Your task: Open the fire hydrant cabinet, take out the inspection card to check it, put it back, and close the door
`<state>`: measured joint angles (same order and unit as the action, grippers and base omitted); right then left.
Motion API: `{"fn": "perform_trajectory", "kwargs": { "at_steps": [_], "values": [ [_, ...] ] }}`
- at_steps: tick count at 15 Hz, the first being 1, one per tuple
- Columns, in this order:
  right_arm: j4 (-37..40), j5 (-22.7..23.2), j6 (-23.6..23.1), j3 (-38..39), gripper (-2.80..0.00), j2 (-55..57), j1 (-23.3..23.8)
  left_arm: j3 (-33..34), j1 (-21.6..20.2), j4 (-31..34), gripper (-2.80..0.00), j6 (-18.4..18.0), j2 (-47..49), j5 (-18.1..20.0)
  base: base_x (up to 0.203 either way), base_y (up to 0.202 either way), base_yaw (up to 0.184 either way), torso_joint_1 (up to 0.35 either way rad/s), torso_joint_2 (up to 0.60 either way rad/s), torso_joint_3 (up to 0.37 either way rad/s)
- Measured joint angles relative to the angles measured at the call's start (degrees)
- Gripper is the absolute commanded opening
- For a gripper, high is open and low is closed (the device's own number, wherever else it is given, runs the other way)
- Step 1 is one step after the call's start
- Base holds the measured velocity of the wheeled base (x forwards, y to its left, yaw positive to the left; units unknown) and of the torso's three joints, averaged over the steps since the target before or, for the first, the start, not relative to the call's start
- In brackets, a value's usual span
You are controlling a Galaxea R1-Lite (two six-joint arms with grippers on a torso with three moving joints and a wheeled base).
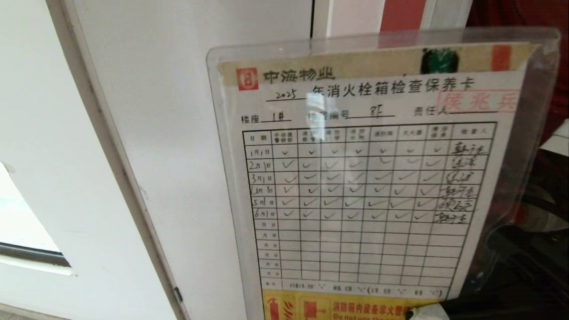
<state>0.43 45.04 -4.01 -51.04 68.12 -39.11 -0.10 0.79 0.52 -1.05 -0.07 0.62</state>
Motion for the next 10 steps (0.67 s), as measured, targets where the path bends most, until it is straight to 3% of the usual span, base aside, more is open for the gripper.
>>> {"fn": "perform_trajectory", "kwargs": {
  "at_steps": [10],
  "values": [
    [0.6, 1.5, 0.4, 1.0, -2.8, -5.2, -0.1, 0.0, 0.0, 0.0, -2.8, 0.0, 0.0, 0.0, 0.0, 0.0, 0.0, 0.0, 0.0, 0.0]
  ]
}}
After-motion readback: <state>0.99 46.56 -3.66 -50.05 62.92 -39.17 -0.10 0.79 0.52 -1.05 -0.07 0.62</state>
